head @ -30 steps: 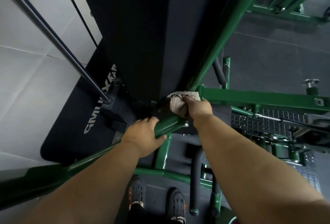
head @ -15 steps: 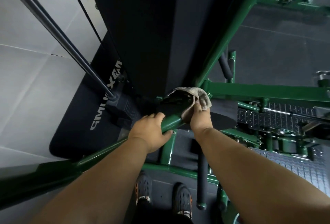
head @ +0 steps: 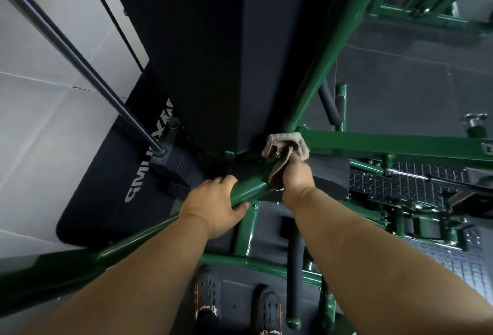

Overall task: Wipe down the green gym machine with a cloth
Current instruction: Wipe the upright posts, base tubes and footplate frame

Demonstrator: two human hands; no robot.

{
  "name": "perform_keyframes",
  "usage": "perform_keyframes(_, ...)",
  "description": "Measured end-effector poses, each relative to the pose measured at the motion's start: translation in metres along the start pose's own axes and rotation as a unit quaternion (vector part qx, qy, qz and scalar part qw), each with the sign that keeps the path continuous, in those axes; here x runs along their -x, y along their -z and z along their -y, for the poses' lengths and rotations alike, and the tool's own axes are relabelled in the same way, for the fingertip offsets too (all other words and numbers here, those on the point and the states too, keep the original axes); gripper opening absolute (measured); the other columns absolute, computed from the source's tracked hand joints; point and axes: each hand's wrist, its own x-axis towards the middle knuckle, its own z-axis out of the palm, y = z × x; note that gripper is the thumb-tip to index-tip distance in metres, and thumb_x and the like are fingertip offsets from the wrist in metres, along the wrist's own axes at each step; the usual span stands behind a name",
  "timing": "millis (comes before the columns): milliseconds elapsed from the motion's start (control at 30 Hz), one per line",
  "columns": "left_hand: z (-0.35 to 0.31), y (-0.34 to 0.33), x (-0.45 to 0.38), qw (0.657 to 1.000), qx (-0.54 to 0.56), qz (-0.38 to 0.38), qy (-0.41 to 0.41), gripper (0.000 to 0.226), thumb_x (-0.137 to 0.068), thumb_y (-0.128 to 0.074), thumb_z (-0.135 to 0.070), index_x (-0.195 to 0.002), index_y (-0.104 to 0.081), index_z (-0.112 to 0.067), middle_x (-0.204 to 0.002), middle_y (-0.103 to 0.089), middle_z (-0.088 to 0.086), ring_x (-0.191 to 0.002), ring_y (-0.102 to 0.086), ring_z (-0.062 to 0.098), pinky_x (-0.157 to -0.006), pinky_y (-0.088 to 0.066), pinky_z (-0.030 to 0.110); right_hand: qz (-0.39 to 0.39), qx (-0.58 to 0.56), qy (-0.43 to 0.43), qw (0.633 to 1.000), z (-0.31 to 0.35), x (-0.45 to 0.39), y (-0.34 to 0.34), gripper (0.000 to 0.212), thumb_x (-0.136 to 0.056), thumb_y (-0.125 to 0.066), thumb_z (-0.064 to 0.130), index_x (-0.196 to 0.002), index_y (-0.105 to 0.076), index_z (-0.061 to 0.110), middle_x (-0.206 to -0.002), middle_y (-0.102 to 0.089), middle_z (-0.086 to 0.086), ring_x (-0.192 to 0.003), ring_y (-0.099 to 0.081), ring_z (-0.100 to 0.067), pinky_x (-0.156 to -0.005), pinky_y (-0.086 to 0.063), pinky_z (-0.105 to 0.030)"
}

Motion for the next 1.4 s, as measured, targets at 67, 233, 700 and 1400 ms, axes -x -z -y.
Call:
perform_keyframes(67, -0.001, 0.0, 0.0, 1.0, -0.001, -0.002, -0.001, 0.066, -0.091, -0.048, -0.075, -0.143, -0.042, -0.034, -0.126, -0.061, -0.009, -0.113, -0.058, 0.018, -0.088, -0.054, 0.038, 0.011, 0.097, 0.004, 0.995, -0.007, -0.003, -0.002, 0.039, -0.11, -0.033, 0.036, -0.127, -0.063, 0.016, -0.124, -0.068, -0.012, -0.11, -0.063, -0.031, -0.099, -0.051, -0.039)
perform_keyframes(233, -0.002, 0.002, 0.001, 1.0, -0.002, -0.005, 0.0, 0.062, -0.09, -0.05, -0.073, -0.139, -0.044, -0.035, -0.122, -0.062, -0.009, -0.11, -0.058, 0.019, -0.087, -0.054, 0.039, -0.08, 0.27, 0.132, 0.95, -0.025, 0.013, 0.001, 0.035, -0.106, -0.042, 0.019, -0.135, -0.056, 0.004, -0.13, -0.056, -0.019, -0.123, -0.054, -0.037, -0.101, -0.041, -0.04)
perform_keyframes(700, -0.004, 0.0, 0.005, 0.999, 0.016, -0.033, 0.003, 0.054, -0.083, -0.053, -0.066, -0.124, -0.051, -0.032, -0.102, -0.064, -0.011, -0.092, -0.058, 0.016, -0.077, -0.055, 0.037, -0.006, 0.773, 0.478, 0.416, 0.033, 0.012, -0.021, 0.031, -0.095, -0.052, 0.039, -0.121, -0.064, 0.027, -0.115, -0.069, 0.001, -0.129, -0.038, -0.035, -0.101, -0.017, -0.05)
perform_keyframes(1400, 0.055, 0.014, 0.069, 0.985, 0.125, -0.038, 0.11, 0.064, -0.089, -0.06, -0.065, -0.143, -0.05, -0.033, -0.126, -0.064, -0.011, -0.114, -0.057, 0.017, -0.099, -0.052, 0.038, 0.203, 0.766, 0.462, 0.397, 0.004, 0.028, -0.002, 0.077, -0.1, -0.059, 0.047, -0.164, -0.017, 0.035, -0.162, -0.037, 0.002, -0.148, -0.036, -0.026, -0.127, -0.021, -0.042)
